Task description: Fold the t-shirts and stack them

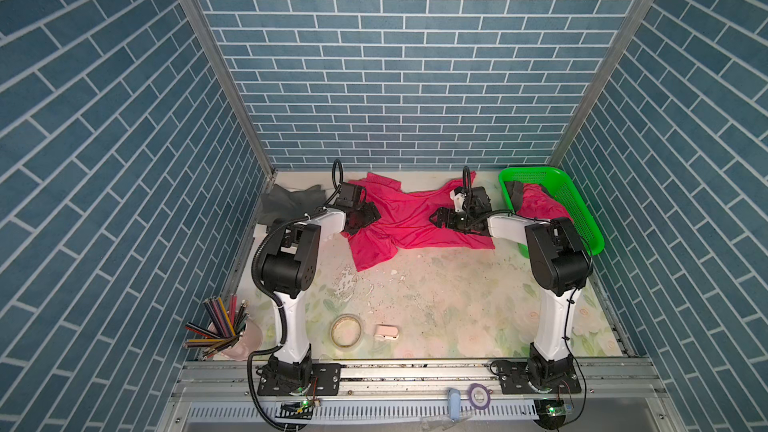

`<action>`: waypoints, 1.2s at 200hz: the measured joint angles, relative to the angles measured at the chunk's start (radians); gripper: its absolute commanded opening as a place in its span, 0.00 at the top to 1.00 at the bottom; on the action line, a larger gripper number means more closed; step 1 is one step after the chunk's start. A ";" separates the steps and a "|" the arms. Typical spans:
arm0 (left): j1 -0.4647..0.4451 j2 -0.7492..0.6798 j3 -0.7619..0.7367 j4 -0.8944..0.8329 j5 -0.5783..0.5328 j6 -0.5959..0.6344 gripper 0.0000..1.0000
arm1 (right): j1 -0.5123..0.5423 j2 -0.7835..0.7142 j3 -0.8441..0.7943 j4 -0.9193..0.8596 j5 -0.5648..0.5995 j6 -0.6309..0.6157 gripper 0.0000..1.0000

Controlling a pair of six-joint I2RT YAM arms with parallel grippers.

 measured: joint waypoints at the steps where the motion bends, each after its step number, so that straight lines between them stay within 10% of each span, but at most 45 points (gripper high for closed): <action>1: 0.001 0.003 0.005 -0.005 -0.004 0.003 0.16 | 0.000 0.001 0.001 -0.001 0.000 0.000 0.02; 96: -0.119 -0.410 -0.147 -0.196 -0.271 0.158 0.14 | 0.035 -0.253 -0.223 -0.087 0.035 0.006 0.02; 155: 0.093 -0.537 -0.531 -0.085 -0.055 0.148 0.14 | 0.050 -0.380 -0.366 -0.084 0.044 0.008 0.02; 240: 0.116 -0.362 -0.539 0.196 0.131 0.051 0.27 | 0.050 -0.455 -0.438 -0.084 0.056 0.008 0.03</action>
